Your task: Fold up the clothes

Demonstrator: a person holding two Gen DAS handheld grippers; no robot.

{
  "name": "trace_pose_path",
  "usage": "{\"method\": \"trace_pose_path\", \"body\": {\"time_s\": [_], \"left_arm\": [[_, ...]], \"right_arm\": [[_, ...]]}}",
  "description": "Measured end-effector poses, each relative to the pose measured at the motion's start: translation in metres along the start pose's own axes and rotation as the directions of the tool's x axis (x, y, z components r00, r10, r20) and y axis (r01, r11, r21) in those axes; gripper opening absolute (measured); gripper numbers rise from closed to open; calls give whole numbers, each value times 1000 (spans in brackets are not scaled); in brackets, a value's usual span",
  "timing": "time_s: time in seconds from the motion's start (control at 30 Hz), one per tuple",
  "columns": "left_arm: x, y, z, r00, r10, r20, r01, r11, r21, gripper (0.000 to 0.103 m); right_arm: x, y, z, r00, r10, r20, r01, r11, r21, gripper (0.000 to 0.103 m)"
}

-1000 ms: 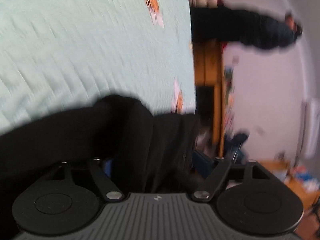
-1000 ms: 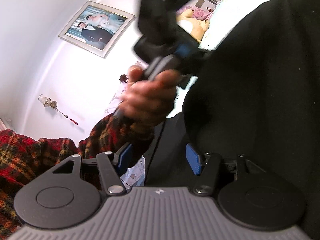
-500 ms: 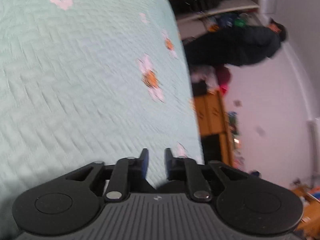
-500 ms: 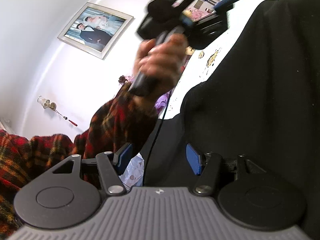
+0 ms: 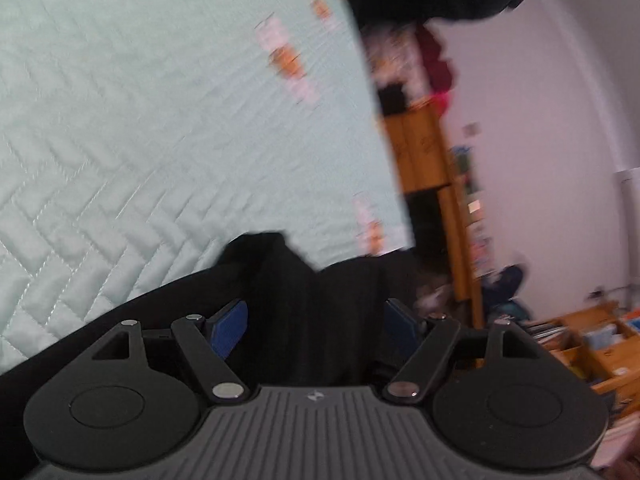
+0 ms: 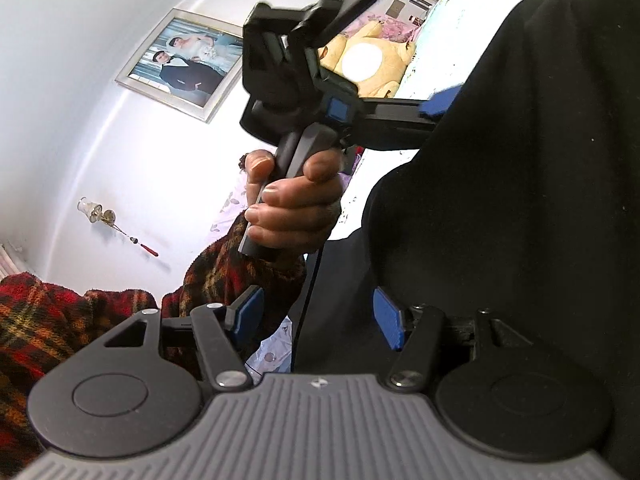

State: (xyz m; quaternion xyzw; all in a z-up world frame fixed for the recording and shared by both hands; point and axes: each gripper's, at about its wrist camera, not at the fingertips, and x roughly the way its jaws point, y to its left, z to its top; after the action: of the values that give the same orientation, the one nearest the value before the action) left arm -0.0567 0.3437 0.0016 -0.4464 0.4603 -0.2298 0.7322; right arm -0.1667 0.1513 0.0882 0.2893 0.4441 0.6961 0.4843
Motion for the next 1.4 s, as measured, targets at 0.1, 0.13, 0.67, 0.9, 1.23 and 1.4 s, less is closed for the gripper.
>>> {"method": "trace_pose_path", "body": {"time_s": [0.1,0.13,0.67,0.9,1.23,1.4], "left_arm": [[18,5,7,998,5,-58,-6,1000,-8,76],[21,3,10,997,5,-74,-4,1000,2,76],[53,1,55,973,3,-232,23,994,108,20],[34,-15,50,970,76,-231,-33,983,183,25],[-111,-4,-38,944,173,282,-228,958,174,59],[-135,1,-103,861,204,467,-325,925,195,58]], "right_arm": [[-3,-1,1,1000,2,-1,-2,1000,0,62],[-5,-2,1,1000,2,-2,-2,1000,0,62],[-6,-3,-10,1000,10,1,-10,1000,-2,64],[-18,-13,-17,1000,15,-1,-15,1000,7,64],[-47,-1,-17,989,-3,150,7,1000,-24,67],[-71,47,3,927,-244,284,297,941,-162,67]]}}
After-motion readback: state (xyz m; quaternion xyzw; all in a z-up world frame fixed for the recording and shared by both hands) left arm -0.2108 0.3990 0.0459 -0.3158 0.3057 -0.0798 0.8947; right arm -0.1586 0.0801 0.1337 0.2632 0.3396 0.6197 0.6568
